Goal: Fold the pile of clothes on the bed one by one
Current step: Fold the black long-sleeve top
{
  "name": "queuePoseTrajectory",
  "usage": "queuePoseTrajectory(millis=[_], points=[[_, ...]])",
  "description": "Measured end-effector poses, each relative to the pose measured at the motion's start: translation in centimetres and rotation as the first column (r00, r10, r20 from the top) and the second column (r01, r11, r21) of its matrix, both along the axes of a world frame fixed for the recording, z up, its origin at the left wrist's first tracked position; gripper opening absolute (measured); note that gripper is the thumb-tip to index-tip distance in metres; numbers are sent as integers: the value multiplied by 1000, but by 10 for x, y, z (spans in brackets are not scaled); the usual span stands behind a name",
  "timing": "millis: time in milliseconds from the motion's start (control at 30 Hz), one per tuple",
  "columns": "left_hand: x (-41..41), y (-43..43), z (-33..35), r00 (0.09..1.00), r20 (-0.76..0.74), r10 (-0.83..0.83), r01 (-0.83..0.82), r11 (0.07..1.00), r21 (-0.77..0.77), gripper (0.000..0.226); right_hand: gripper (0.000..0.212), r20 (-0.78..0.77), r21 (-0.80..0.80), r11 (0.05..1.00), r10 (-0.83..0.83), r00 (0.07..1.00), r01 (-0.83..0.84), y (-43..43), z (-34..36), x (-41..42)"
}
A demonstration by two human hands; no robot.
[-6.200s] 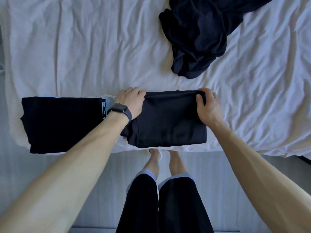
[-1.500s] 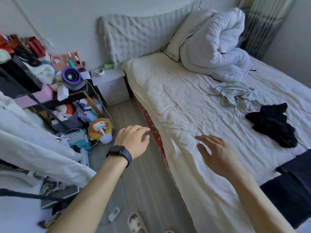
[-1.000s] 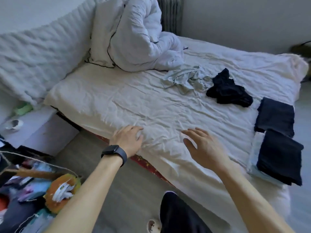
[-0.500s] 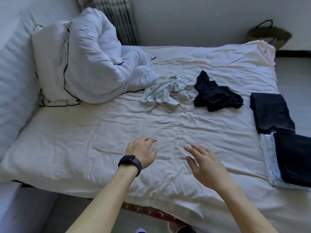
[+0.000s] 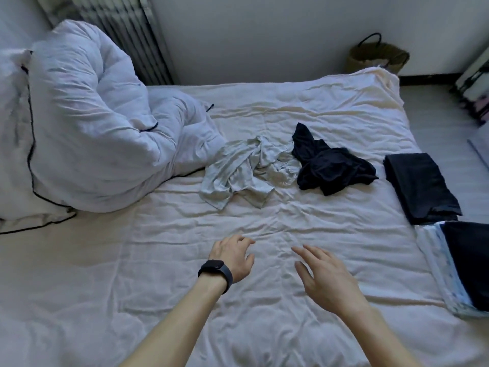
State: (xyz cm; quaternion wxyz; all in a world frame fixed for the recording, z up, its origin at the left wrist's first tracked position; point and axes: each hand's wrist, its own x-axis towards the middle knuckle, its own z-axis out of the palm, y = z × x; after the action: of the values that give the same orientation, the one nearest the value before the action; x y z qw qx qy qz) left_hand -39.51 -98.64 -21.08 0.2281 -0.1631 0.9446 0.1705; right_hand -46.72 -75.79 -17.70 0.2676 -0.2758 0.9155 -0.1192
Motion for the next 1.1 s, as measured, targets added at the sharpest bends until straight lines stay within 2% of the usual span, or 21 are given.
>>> queuePoseTrajectory(millis=[267,433,600,667,733,800,900,1033,1100], points=[[-91,-38,-67,989,34,-146,146,989,-12,45,46,56,91,986,-148,987,143,-24,-83,-73],[-166,-30,-129,973,66,-221,224,974,-35,45,47,94,157,971,-199,975,183,-10,-188,-146],[-242,-8,-198,934,95,-345,351,934,-60,46,60,72,351,922,-199,977,162,8,-315,-194],[-276,3,-221,916,109,-386,396,915,-83,49,60,-87,273,937,-200,976,217,12,-359,-185],[-312,14,-241,905,82,-416,424,898,-115,53,61,-303,94,954,-245,921,284,13,-391,-169],[-348,25,-259,906,8,-422,420,898,-131,59,62,-413,4,956,-265,871,292,16,-409,-167],[-394,35,-284,924,-31,-382,371,911,-177,61,63,-461,-57,955,-283,841,290,18,-424,-170],[-420,41,-293,903,-148,-403,355,895,-269,24,62,-490,-134,949,-313,814,284,20,-429,-174],[-411,43,-278,903,-174,-393,353,909,-224,21,60,-459,-117,949,-314,831,294,22,-430,-174]])
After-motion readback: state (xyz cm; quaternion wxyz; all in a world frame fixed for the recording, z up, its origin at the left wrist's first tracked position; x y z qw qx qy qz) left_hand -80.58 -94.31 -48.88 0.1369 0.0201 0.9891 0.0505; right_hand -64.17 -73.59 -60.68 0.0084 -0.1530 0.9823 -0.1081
